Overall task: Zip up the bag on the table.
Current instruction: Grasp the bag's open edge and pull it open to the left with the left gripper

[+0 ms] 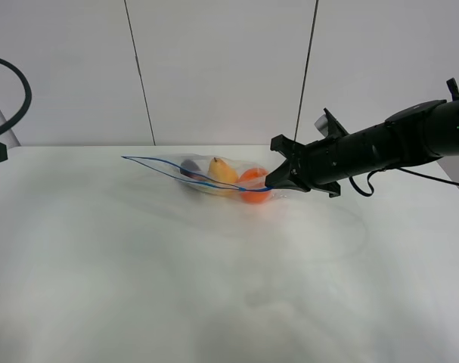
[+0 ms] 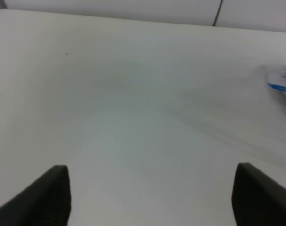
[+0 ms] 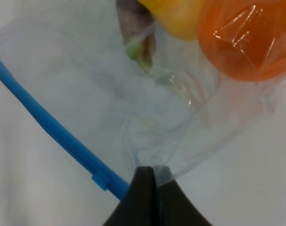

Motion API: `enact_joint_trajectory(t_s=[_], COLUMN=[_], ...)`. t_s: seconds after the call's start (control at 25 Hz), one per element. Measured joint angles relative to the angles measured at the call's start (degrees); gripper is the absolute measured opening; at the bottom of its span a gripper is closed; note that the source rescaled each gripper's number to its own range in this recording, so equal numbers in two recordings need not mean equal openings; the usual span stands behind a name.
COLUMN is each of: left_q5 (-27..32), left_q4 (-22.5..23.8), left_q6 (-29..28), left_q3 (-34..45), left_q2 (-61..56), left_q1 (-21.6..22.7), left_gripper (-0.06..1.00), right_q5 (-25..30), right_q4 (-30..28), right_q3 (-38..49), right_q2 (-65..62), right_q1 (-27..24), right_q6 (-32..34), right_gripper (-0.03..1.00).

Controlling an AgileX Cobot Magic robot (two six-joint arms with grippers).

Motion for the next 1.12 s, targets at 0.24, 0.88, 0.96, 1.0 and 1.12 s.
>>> enact_joint_trajectory(t_s=[0.24,0.88,0.96,1.0,1.12], left_q5=[0.1,0.2,0.2,0.2,0.2], left_q4=[-1.4,-1.4,-1.4,-1.4,-1.4], left_q6=[2.9,5.3,5.6,5.8,6.0], left_q3=[0.0,0.0,0.0,0.0,0.0], left_q2=[0.0,0.0,0.0,0.0,0.0], left_q1=[-9.2,-36.4,-39.1,-40.0,-42.4], left_gripper=[1.0,1.0,1.0,1.0,1.0], right_q5=[0.1,0.1,0.1,0.1,0.1], right_q4=[0.0,-0.1,-0.1,-0.1,-0.1], right_q3=[0.0,0.0,0.0,0.0,0.0], right_q2=[0.0,0.0,0.0,0.0,0.0], right_q1=[0.0,0.0,0.0,0.0,0.0], right_q6=[0.0,0.0,0.0,0.0,0.0], right_gripper=[0.0,0.0,0.0,0.0,0.0])
